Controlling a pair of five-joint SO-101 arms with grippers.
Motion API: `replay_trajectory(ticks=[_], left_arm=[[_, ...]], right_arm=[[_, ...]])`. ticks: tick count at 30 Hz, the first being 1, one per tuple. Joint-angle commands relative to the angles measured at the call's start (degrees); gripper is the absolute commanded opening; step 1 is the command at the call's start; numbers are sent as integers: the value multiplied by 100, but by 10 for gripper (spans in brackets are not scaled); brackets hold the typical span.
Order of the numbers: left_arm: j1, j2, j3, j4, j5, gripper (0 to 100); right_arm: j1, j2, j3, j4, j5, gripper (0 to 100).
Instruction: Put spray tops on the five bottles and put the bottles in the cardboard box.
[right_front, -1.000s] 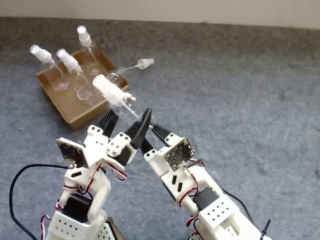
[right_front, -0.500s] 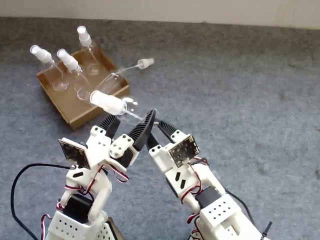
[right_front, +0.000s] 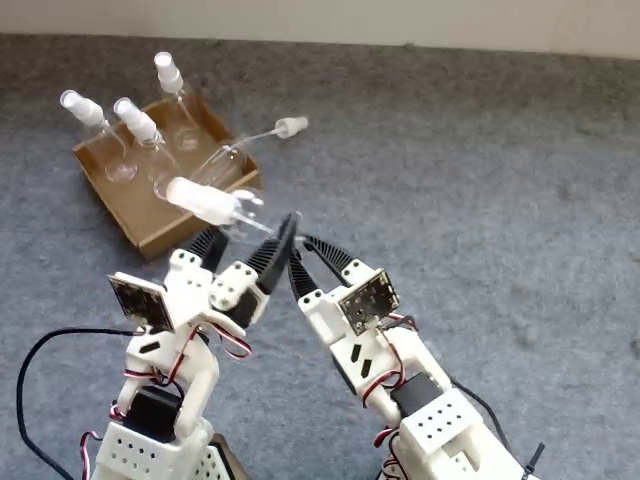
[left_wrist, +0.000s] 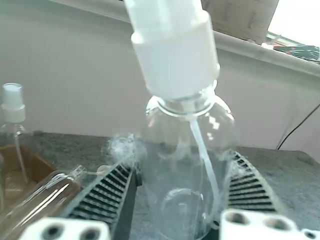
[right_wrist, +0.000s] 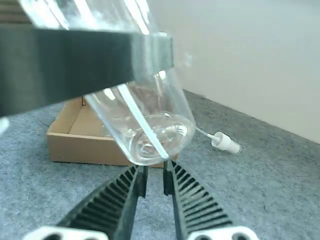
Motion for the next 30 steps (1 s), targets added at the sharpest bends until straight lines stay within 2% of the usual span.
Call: replay_trajectory(ticks=[1,6,10,15,23,30], left_arm=[[-426,31,119,114,-62,119],[-681,31,119,132,-88,119],[-1253,31,101,105,-149,120],[-1982,48,-198,97,-1222,120],[-3037,92,-1262,158,-835,119],[-3160,101,-2000,932,-949,119]], right_arm=[[119,-84,954,-171,18,48],[127,-66,954,-171,18,48],[136,-57,954,-171,18,48],[136,-48,954,-163,18,48],[136,-48,954,-163,9,48],[119,-57,963,119,9,48]])
